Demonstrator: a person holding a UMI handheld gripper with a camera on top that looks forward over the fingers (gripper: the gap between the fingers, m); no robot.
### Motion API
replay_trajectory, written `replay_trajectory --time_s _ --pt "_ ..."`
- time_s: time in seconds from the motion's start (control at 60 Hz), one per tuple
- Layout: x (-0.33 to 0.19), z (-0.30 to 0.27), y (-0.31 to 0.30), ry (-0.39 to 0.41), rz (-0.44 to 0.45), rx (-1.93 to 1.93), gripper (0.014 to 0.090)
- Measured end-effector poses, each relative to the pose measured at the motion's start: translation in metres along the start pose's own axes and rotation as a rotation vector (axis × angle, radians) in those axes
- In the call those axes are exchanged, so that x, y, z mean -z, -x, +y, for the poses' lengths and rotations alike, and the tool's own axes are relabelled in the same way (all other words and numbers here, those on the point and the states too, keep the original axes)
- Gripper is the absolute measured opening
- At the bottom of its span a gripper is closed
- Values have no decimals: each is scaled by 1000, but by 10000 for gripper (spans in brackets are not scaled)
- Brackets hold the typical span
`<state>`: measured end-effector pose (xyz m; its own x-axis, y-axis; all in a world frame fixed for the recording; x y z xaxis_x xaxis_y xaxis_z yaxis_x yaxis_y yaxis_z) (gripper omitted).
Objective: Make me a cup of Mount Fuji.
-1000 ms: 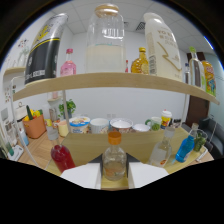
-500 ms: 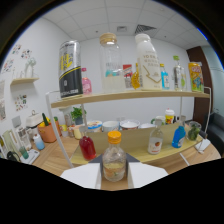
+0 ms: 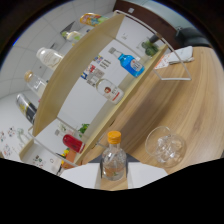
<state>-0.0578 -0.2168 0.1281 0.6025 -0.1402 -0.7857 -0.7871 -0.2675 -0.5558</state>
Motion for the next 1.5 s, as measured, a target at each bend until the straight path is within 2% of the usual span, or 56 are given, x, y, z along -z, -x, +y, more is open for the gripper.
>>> replay_trajectory --time_s 0.15,0.383,0.567,0.767,0.967,1.217,1.333,1.5 --pt "-7 -6 -2 -24 -53 -299 349" --pt "-11 -17 9 -40 -197 -802 347" --pt "-10 -28 7 -48 -285 -1024 347" --pt "-9 -25 6 -25 -279 -1029 349" --pt "1 -32 40 -15 -260 -707 346" --pt "22 -35 112 -110 -206 77 353" --pt "13 7 111 -79 -129 378 351" --pt "-19 75 72 -27 35 681 351"
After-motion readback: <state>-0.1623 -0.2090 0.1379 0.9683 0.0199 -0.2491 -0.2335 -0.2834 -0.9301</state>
